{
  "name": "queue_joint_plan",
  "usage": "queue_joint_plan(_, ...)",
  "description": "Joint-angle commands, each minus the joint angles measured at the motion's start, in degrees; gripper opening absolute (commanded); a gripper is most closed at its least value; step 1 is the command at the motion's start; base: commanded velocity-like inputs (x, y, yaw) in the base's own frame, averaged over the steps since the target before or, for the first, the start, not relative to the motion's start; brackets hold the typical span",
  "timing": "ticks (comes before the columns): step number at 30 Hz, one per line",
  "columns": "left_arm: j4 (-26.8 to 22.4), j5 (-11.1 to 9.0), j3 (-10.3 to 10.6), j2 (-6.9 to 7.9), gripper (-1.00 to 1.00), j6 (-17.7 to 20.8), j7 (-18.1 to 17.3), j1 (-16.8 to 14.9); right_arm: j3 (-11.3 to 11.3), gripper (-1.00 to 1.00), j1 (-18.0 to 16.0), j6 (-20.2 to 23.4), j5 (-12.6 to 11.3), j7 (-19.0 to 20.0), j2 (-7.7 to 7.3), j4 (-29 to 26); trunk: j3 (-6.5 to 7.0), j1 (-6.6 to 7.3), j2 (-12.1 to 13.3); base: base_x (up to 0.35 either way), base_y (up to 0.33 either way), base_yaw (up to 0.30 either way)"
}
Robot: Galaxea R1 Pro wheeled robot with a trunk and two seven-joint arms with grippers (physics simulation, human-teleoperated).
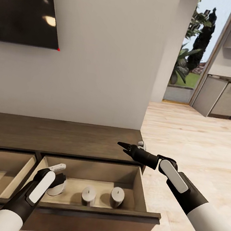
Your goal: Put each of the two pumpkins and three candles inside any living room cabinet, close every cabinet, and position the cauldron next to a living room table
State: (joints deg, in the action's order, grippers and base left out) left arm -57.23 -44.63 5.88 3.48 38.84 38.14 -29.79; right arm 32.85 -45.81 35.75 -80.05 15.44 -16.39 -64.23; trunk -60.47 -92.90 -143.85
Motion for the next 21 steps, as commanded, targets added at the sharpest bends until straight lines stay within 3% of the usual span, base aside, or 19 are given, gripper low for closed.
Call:
queue_joint_plan(1, -0.07, -0.58, 0.2, 0.09, -1.0, 0.01, 0.62, -0.02, 0.09, 1.0, -0.03, 0.04, -0.1, 0.12, -0.05, 0.0, -0.06, 0.01, -0.02, 0.039, 0.0, 0.0)
queue_joint_plan(11, -0.07, -0.63, 0.17, 0.18, -1.0, 0.01, 0.48, -0.02, 0.03, 1.0, -0.06, 0.1, -0.1, 0.13, -0.05, 0.06, -0.06, 0.01, -0.02, 0.055, 0.0, 0.0)
queue_joint_plan(21, -0.05, -0.73, 0.1, 0.21, -1.0, 0.01, 0.23, -0.04, 0.03, 1.0, 0.02, 0.11, -0.15, 0.21, -0.17, 0.02, -2.27, -0.25, -0.16, 0.0, 0.0, 0.0)
